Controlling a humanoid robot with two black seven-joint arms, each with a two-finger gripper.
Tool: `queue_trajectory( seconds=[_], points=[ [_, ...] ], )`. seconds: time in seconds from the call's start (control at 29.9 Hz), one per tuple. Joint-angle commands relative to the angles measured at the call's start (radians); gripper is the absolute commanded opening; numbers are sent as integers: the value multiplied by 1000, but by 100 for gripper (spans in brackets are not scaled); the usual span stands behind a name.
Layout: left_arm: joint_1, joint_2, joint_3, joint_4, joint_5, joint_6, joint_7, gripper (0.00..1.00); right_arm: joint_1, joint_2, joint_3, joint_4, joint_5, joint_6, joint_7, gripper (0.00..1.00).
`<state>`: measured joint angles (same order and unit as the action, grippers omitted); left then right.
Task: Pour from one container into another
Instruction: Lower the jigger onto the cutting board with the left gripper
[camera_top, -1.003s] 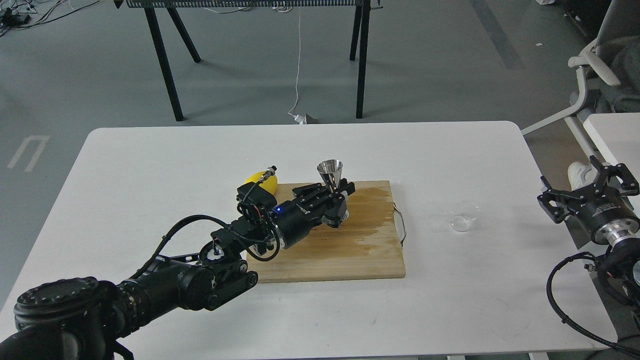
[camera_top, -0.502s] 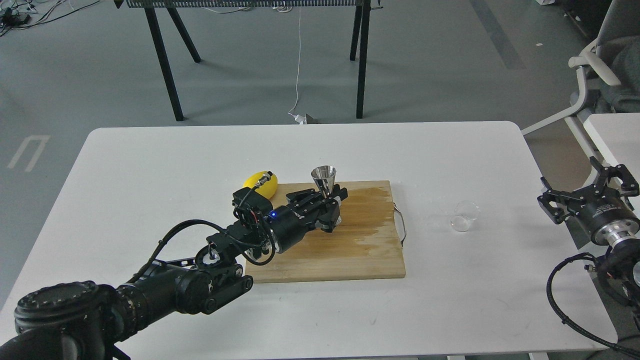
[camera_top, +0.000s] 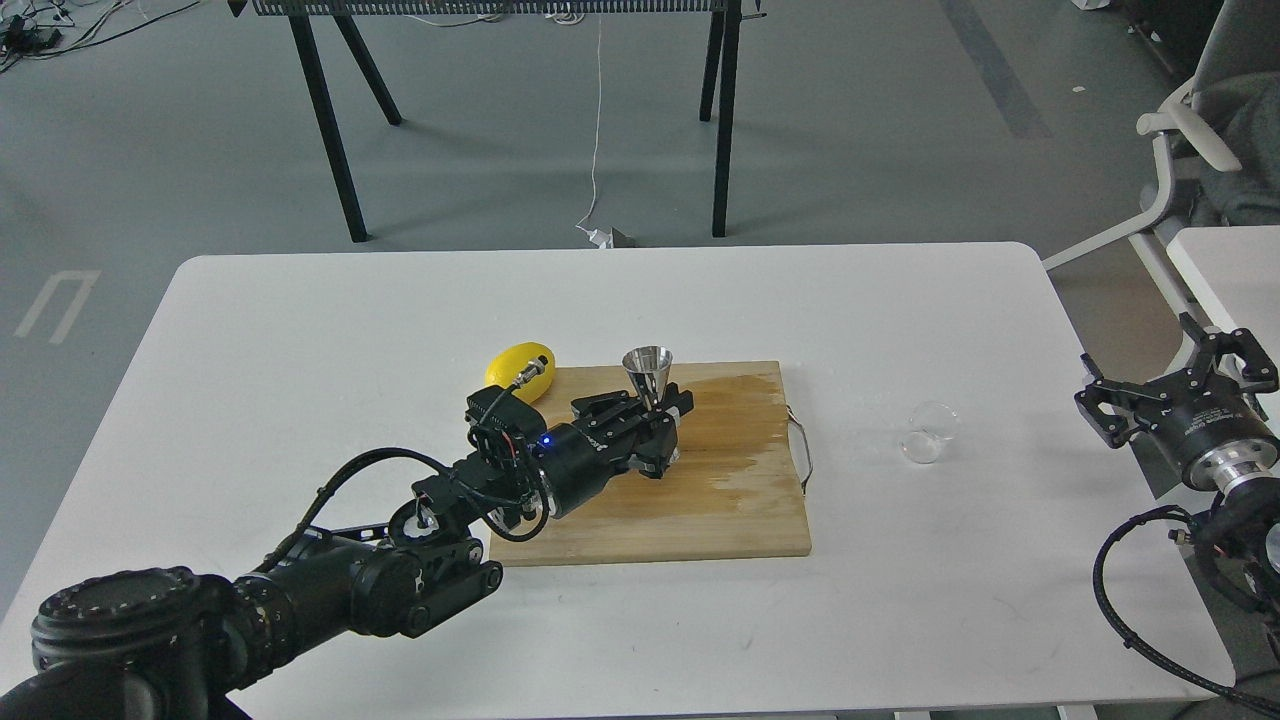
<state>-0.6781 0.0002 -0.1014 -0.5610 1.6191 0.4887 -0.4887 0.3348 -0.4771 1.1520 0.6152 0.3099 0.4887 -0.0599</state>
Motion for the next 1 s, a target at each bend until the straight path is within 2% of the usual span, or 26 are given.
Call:
queue_trajectory(
  seconds=[0.0, 0.33, 0.97],
  points=[
    [0, 0, 0, 9, 2, 0, 0, 18, 0, 0, 0, 0, -2, 0, 0, 99],
    [0, 0, 0, 9, 2, 0, 0, 25, 0, 0, 0, 0, 0, 0, 0, 99],
    [0, 0, 2, 36, 4, 0, 0, 29, -2, 0, 2, 0, 0, 0, 0, 99]
  ],
)
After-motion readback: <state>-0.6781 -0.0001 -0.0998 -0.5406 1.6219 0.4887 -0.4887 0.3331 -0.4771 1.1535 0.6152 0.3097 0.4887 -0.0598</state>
